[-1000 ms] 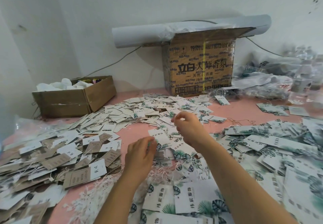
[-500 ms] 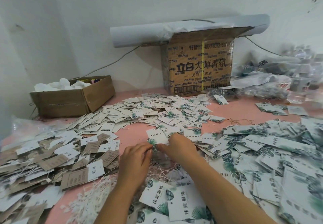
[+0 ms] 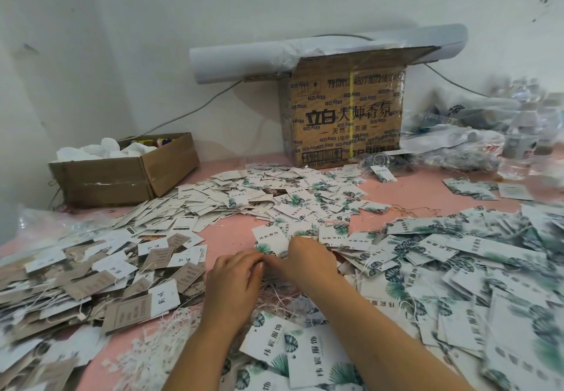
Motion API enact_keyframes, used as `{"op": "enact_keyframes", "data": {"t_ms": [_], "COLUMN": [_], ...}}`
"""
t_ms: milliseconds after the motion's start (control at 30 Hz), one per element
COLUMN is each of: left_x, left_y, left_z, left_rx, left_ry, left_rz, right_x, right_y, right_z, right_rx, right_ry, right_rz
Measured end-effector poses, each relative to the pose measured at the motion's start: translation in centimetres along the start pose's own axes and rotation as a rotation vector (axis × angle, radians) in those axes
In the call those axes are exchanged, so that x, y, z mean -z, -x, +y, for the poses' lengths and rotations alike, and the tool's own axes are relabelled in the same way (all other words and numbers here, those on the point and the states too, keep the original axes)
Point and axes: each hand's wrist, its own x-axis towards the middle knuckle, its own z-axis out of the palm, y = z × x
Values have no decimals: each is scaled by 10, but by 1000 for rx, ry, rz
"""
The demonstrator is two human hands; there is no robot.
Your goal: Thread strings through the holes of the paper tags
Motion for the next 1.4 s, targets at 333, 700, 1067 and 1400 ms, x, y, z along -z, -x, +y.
{"op": "enact_keyframes", "data": {"t_ms": [333, 700, 1067, 1400], "left_x": [0, -2, -2, 18], "left_y": [1, 2, 3, -2], "left_z": [0, 0, 2, 18], "left_rx": [-5, -18, 4, 450], "left_ry": [-33, -33, 79, 1000], "left_rz": [-25, -37, -6, 140], "right_x": [-1, 6, 12, 24], "right_y": [-3, 4, -3, -1], "right_z": [0, -9, -2, 0], "right_rx": [-44, 70, 25, 39], "right_ry": [-43, 111, -514, -943], "right_rz": [-7, 119, 63, -205]}}
